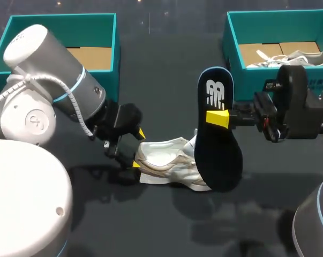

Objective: Take the shoe out of the shoebox, open the shoe tongue, remove and reinsert the insole, then place the shoe into the shoebox

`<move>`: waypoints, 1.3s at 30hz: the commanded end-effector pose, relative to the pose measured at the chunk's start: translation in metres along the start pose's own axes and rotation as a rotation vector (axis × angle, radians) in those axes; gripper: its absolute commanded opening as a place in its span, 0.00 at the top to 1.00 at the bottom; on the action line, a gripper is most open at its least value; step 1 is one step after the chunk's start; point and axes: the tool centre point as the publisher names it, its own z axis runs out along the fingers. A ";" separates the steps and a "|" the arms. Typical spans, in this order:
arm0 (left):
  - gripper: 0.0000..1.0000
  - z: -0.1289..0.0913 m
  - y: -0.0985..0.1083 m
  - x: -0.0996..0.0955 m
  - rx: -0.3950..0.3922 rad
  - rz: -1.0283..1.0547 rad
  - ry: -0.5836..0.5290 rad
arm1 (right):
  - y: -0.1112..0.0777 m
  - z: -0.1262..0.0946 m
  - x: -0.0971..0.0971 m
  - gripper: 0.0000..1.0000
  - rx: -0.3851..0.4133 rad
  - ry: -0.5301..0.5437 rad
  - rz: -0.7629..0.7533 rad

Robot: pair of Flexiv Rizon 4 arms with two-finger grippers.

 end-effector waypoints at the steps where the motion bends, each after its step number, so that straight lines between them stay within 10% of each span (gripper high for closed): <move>1: 0.00 0.000 -0.007 0.000 -0.100 -0.001 0.001 | -0.003 -0.004 0.010 1.00 -0.004 -0.062 0.000; 15: 0.00 0.005 -0.030 -0.014 -0.390 -0.052 -0.008 | -0.003 -0.004 0.010 1.00 -0.004 -0.062 0.000; 39: 0.00 0.018 -0.041 -0.026 -0.444 -0.042 -0.013 | -0.003 -0.004 0.010 1.00 -0.004 -0.062 0.000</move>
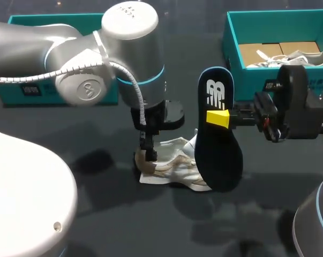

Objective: Take the shoe out of the shoebox, open the shoe tongue, remove and reinsert the insole, then place the shoe into the shoebox

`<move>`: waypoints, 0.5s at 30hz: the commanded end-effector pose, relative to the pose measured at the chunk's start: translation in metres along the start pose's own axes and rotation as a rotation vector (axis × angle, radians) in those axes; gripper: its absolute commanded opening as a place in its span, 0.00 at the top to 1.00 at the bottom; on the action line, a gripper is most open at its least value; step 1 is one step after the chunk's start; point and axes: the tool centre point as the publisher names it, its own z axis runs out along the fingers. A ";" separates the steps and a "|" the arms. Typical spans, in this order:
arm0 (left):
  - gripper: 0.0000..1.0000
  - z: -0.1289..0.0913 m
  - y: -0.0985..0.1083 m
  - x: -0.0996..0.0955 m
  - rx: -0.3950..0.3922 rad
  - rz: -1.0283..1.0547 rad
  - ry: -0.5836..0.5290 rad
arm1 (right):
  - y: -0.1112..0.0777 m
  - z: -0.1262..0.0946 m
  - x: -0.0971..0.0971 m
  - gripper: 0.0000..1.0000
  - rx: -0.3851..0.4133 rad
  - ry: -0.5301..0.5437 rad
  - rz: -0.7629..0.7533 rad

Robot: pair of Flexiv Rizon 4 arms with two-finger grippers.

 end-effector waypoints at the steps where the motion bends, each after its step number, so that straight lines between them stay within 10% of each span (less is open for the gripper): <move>1: 0.00 0.000 -0.010 -0.006 -0.014 0.003 -0.004 | -0.003 -0.004 0.010 1.00 -0.004 -0.061 -0.001; 15: 0.00 0.015 -0.047 -0.036 0.020 0.019 -0.009 | -0.003 -0.004 0.010 1.00 -0.004 -0.061 -0.001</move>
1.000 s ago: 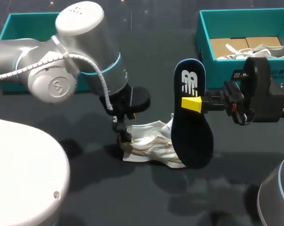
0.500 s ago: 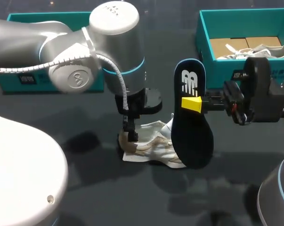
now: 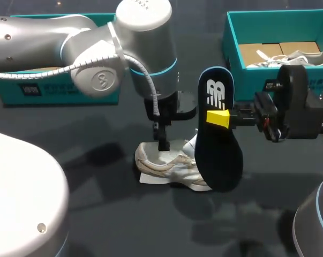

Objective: Take the shoe out of the shoebox, open the shoe tongue, remove and reinsert the insole, then place the shoe into the shoebox

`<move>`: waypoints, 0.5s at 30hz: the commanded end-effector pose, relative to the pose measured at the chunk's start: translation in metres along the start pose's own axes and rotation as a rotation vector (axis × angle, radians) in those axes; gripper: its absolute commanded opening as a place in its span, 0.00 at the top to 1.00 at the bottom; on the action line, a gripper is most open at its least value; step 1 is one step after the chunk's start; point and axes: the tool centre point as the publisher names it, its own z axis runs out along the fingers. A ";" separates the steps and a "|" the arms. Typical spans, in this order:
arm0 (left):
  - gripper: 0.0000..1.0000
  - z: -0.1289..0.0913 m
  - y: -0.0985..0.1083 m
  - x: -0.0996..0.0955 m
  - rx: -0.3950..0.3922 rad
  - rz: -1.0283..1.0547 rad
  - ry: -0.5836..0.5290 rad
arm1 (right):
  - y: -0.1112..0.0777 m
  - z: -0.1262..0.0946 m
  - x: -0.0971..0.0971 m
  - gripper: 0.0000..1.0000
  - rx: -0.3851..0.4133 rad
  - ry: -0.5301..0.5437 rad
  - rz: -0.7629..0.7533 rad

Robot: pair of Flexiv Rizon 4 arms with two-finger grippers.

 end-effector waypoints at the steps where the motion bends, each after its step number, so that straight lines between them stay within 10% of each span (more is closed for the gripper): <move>1: 0.00 0.019 -0.014 -0.008 -0.005 -0.002 0.011 | -0.004 -0.004 0.010 1.00 -0.005 -0.060 -0.001; 15: 0.26 0.052 -0.016 -0.008 -0.021 -0.025 0.048 | -0.004 -0.004 0.010 1.00 -0.005 -0.060 -0.001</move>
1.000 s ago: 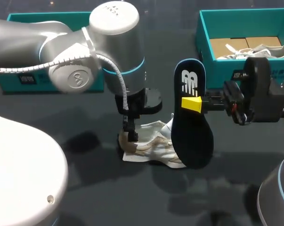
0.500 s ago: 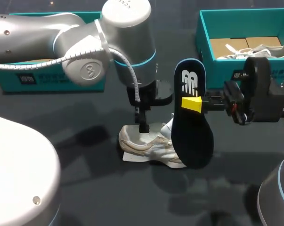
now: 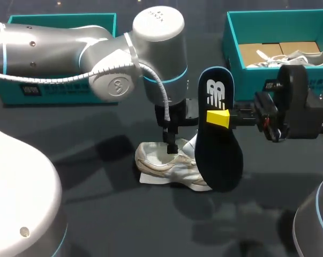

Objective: Take the shoe out of the shoebox, open the shoe tongue, remove and reinsert the insole, then place the shoe into the shoebox

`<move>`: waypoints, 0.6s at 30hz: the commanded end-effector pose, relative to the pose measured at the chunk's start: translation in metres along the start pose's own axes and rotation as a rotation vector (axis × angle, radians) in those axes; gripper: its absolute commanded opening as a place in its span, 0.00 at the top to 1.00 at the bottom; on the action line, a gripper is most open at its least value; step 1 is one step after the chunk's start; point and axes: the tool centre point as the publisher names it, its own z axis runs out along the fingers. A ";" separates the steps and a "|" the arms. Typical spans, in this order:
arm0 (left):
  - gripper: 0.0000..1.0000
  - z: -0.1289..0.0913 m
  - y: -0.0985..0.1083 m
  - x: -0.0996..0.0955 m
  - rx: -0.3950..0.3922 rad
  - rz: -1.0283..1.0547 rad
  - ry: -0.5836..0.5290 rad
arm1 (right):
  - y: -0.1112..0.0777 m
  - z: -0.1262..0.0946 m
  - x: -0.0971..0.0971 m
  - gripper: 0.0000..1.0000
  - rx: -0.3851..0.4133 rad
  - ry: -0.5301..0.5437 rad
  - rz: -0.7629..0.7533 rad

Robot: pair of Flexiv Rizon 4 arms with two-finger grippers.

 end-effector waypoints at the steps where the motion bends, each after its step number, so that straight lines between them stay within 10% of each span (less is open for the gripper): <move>1: 0.27 0.010 -0.004 0.001 -0.012 0.001 0.011 | -0.004 -0.003 0.010 1.00 -0.005 -0.060 -0.001; 9: 0.37 0.017 -0.003 0.010 -0.029 0.009 0.014 | -0.004 -0.003 0.010 1.00 -0.005 -0.060 -0.001; 15: 0.63 0.022 -0.001 0.013 -0.039 0.013 0.020 | -0.004 -0.003 0.010 1.00 -0.005 -0.060 -0.001; 18: 0.95 0.023 -0.001 0.013 -0.045 0.014 0.027 | -0.004 -0.003 0.010 1.00 -0.005 -0.060 -0.001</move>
